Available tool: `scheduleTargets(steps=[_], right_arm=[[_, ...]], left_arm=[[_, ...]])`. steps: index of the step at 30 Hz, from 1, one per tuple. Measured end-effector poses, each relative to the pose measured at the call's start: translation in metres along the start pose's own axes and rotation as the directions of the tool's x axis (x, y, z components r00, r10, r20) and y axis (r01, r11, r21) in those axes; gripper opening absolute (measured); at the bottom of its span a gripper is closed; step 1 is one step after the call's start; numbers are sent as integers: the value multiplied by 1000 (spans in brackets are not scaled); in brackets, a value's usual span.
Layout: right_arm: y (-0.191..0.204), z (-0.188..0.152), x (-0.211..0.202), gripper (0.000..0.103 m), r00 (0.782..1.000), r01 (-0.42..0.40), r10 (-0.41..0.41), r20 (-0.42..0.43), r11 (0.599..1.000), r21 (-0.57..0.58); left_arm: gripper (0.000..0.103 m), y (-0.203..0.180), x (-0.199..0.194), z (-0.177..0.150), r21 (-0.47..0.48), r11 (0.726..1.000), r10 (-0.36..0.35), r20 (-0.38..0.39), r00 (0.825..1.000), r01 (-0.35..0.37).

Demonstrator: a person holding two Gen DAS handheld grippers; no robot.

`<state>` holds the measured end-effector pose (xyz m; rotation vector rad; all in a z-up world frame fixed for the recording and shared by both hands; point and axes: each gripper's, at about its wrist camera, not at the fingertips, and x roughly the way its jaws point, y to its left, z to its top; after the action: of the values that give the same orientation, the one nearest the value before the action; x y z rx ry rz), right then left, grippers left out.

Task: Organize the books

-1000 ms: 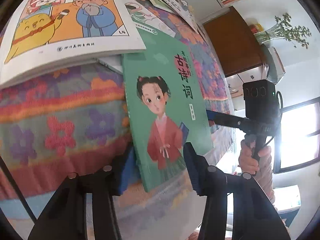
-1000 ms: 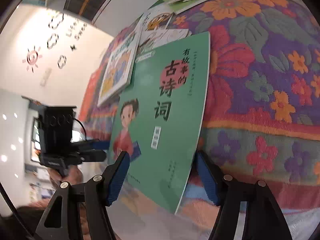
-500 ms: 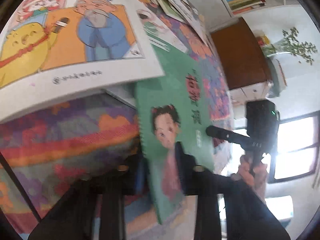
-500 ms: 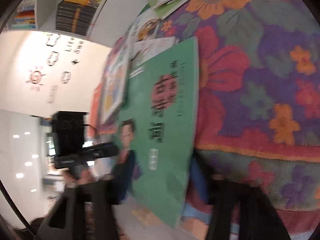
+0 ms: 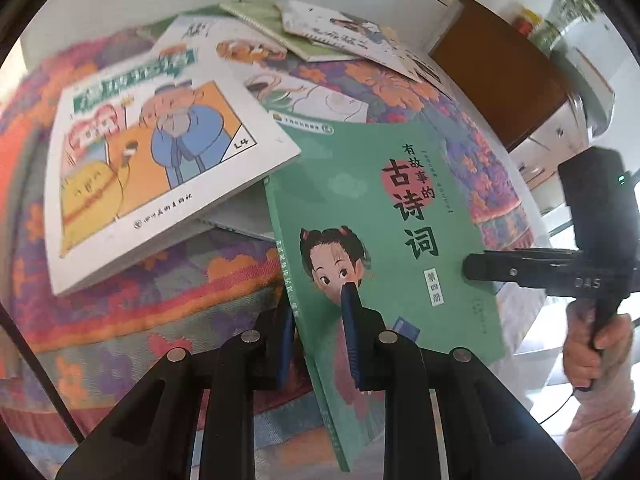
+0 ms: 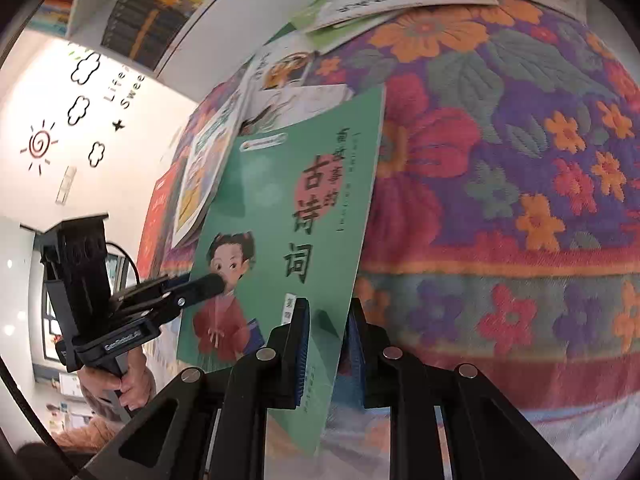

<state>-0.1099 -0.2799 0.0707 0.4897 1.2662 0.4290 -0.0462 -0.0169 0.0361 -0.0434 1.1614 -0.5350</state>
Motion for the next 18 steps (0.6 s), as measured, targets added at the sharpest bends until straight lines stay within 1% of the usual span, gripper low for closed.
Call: scheduleTargets(steps=[3,8,12,15,18], right_arm=[[13,-6,-2,19,1000,14,-13,7,1000,-29],[28,-11,-13,19,999,30,-28,34,998,-56],[37,-15,-20,19,998,39,-36,47,997,-63],[43,-20,-23,19,997,53,-49,53,996,-72],[48,-25,-26,19,996,66,-61,68,995,-75]], left_arm=[[19,-7,-5,-4,41,999,30,16,999,-30],[19,-20,-14,-11,94,995,35,33,999,-38],[19,-28,-21,-13,111,994,17,51,999,-22],[19,-35,-24,-16,123,992,20,65,998,-28],[19,-36,-28,-19,123,992,9,70,998,-17]])
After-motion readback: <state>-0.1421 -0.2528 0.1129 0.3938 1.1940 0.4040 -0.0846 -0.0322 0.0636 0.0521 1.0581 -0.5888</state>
